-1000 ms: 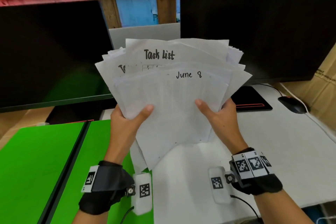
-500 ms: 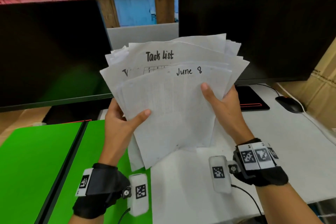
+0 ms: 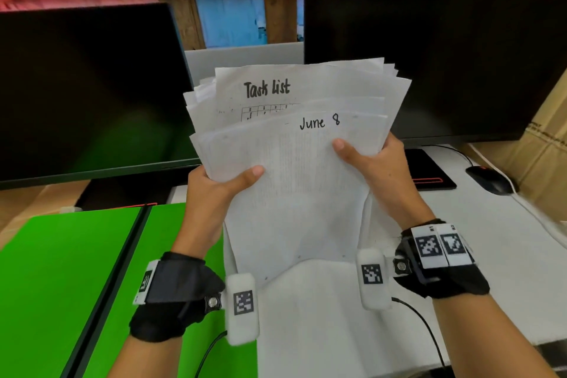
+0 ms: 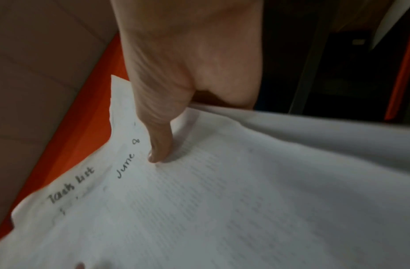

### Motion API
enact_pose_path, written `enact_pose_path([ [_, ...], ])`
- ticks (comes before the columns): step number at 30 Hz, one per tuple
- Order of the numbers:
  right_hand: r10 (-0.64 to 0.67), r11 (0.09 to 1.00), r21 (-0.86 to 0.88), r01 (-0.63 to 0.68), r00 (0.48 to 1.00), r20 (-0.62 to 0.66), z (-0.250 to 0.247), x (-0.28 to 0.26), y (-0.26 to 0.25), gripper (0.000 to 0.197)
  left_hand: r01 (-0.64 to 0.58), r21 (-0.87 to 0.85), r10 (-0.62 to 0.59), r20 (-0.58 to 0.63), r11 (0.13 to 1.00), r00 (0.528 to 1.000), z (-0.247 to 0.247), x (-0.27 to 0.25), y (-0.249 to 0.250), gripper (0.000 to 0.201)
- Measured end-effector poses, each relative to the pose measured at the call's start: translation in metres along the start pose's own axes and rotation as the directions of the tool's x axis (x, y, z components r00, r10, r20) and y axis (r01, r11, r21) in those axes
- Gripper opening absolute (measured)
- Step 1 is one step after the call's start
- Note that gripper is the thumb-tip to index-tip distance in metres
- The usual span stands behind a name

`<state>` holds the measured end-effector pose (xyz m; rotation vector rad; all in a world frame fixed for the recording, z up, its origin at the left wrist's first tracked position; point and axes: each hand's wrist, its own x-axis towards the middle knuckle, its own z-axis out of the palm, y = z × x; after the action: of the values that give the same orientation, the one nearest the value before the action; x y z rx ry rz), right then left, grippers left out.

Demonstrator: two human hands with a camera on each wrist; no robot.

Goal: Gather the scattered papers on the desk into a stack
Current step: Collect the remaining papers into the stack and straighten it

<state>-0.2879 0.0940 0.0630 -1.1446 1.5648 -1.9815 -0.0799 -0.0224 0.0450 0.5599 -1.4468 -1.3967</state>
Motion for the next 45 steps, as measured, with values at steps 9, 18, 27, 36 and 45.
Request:
enact_pose_path([
  [9, -0.718, 0.528, -0.621, 0.579, 0.695, 0.036, 0.024, -0.014, -0.081, 0.092, 0.005, 0.047, -0.007, 0.026, 0.999, 1.000, 0.002, -0.001, 0.002, 0.039],
  [18, -0.238, -0.004, -0.653, 0.757, 0.633, 0.736, 0.090, -0.004, -0.095, 0.097, -0.026, -0.006, 0.026, 0.137, 1.000, 0.990, -0.004, -0.003, 0.009, 0.058],
  [27, -0.300, 0.016, -0.793, 0.608, 0.760, 0.577, 0.059, 0.033, -0.097, 0.084, -0.002, 0.010, 0.002, 0.033, 1.000, 0.999, 0.000, 0.000, 0.002, 0.036],
  [36, 0.105, 0.977, -0.208, -0.049, 0.957, 0.270, -0.021, 0.017, -0.002, 0.094, 0.012, -0.051, -0.011, 0.027, 0.999, 1.000, 0.000, 0.015, 0.009, 0.034],
  [45, -0.144, 0.979, -0.160, 0.130, 0.986, -0.082, 0.005, -0.003, 0.012, 0.038, -0.133, 0.062, 0.137, -0.073, 0.989, 0.988, 0.026, 0.017, 0.011, 0.025],
])
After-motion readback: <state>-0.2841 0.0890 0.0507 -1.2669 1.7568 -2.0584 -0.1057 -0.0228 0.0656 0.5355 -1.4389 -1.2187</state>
